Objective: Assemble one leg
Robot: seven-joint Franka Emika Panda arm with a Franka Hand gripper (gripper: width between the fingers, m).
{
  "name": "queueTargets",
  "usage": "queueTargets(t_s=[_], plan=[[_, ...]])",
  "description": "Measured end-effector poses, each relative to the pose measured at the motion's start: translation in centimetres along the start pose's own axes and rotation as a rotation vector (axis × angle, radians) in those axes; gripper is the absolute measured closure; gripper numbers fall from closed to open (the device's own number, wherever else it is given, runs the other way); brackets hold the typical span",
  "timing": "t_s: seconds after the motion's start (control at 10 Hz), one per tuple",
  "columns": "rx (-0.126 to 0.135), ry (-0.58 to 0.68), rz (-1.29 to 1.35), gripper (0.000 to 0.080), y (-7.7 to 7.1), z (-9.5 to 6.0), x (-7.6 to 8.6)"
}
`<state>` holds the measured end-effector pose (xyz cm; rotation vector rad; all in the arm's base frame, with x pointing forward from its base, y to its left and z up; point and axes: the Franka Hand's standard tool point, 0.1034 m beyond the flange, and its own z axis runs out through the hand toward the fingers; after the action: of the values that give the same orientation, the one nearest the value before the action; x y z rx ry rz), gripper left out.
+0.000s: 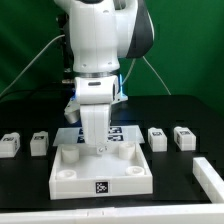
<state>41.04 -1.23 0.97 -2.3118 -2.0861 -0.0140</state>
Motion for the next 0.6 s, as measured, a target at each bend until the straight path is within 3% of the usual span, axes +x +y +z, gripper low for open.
queueTargets(t_s=[0.1, 0.6], plan=[[0.000, 0.000, 0.004, 0.0732, 0.01, -0.01, -0.02], [0.000, 0.000, 0.006, 0.0739, 0.01, 0.00, -0.08]])
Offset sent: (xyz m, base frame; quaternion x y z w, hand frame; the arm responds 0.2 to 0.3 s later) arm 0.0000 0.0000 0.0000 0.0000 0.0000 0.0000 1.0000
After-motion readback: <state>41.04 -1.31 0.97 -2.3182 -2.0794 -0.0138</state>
